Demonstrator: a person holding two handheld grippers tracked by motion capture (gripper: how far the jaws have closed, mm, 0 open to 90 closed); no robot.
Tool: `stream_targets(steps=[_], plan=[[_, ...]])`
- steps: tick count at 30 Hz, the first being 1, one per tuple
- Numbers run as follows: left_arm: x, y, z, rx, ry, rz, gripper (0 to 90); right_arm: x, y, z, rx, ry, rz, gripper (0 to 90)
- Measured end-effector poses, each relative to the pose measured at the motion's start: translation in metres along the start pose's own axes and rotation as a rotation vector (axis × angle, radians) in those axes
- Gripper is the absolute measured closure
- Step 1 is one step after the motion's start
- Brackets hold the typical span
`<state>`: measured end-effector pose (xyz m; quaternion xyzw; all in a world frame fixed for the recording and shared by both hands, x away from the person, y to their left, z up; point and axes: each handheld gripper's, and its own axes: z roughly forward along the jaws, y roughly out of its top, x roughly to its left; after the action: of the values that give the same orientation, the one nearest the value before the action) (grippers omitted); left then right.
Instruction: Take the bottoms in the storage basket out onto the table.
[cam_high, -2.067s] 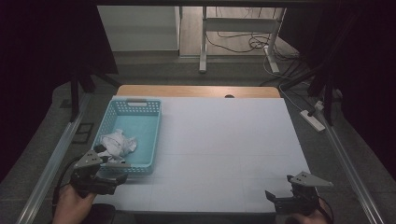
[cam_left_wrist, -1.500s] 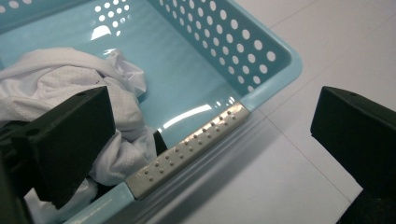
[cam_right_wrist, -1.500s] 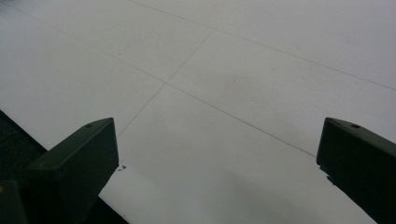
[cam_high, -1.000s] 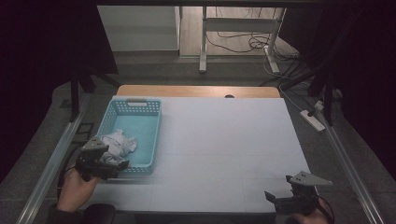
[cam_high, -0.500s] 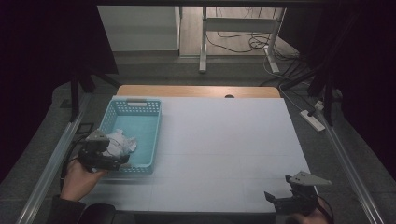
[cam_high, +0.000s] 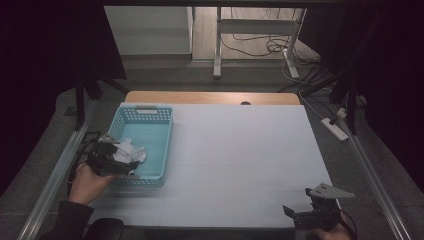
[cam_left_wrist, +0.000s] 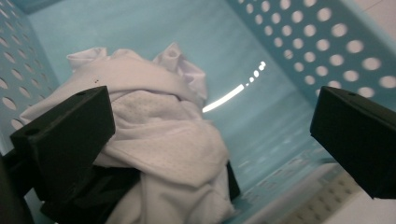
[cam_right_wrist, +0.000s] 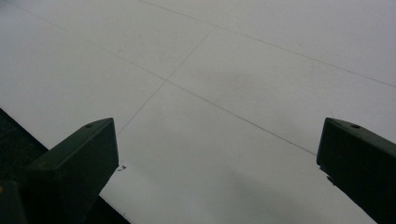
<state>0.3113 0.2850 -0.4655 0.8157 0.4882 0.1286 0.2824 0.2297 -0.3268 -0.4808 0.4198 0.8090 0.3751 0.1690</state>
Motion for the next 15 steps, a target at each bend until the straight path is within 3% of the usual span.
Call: stream_targets(steps=[15], plan=[[0.021,0.019,0.027,0.162,0.052,0.008,0.0,0.000,0.000,0.001,0.005,0.004,-0.006,0.0]])
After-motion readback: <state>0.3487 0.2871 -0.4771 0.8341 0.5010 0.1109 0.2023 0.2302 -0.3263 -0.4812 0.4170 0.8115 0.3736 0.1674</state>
